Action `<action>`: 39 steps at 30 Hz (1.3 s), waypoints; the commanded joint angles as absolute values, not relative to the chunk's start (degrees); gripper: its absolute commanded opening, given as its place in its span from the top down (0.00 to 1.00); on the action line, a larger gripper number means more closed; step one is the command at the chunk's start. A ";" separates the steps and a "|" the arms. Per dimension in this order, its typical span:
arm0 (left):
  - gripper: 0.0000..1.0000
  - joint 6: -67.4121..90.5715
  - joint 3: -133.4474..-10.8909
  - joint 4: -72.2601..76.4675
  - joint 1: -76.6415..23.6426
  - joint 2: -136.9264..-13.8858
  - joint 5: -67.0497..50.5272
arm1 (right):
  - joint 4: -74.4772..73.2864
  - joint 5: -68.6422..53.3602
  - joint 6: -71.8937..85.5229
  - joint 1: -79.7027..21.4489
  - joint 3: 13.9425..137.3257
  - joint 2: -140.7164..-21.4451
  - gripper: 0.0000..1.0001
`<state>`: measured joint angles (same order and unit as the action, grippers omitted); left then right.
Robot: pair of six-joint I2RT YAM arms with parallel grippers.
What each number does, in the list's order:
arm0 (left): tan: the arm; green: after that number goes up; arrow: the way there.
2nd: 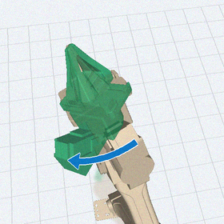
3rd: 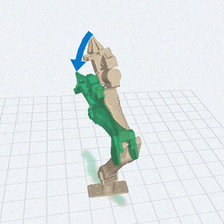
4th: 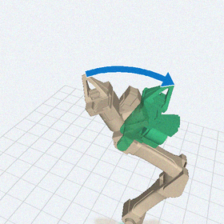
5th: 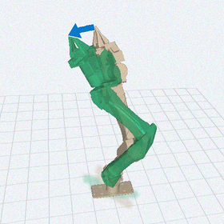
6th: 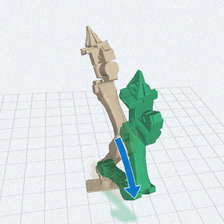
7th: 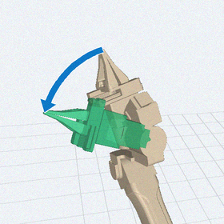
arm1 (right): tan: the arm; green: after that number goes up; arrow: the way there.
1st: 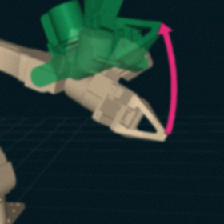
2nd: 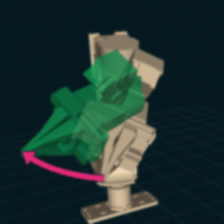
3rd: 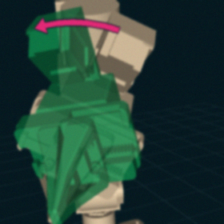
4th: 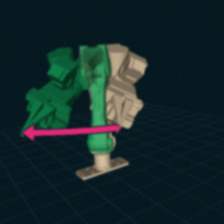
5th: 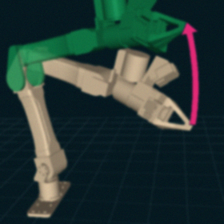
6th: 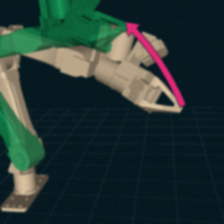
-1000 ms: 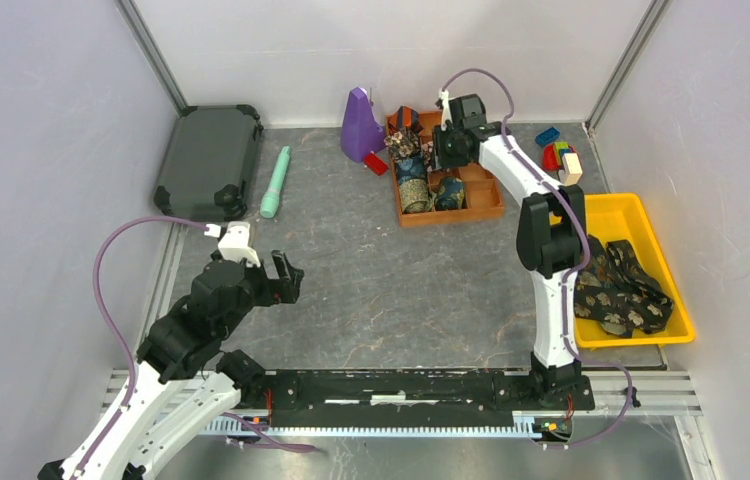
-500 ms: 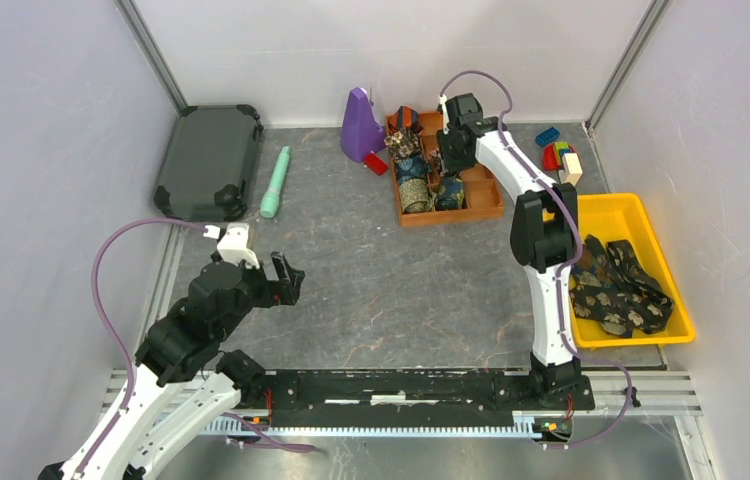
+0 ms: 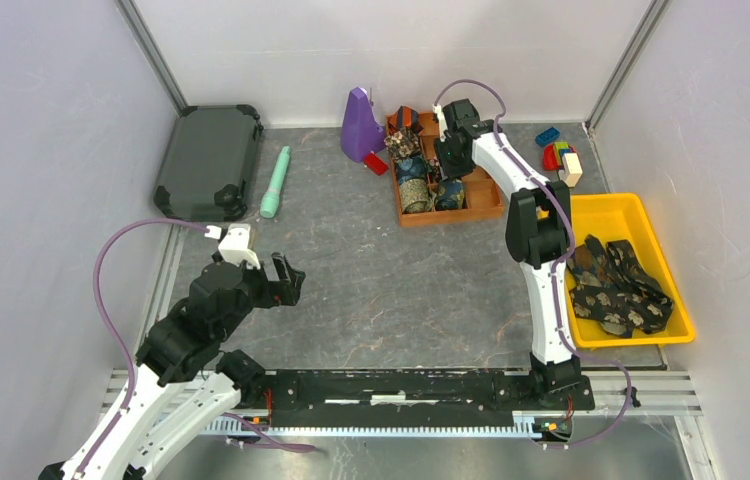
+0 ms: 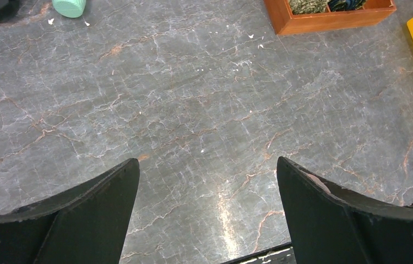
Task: Roll the ties
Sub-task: Place the tie in the storage box, then reset both arms
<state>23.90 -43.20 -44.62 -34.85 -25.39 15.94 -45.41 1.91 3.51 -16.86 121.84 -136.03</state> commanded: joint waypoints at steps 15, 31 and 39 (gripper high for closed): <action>0.00 20.43 -43.18 -42.33 -34.76 -24.97 15.47 | -46.82 -0.48 2.99 -16.33 122.74 -129.90 0.42; 0.00 20.47 -43.15 -42.36 -34.76 -24.72 15.70 | -39.35 -0.80 6.28 -15.32 118.10 -123.57 0.24; 0.00 20.45 -43.07 -42.36 -34.72 -24.86 15.84 | -34.04 -1.98 8.61 -15.35 117.67 -128.07 0.45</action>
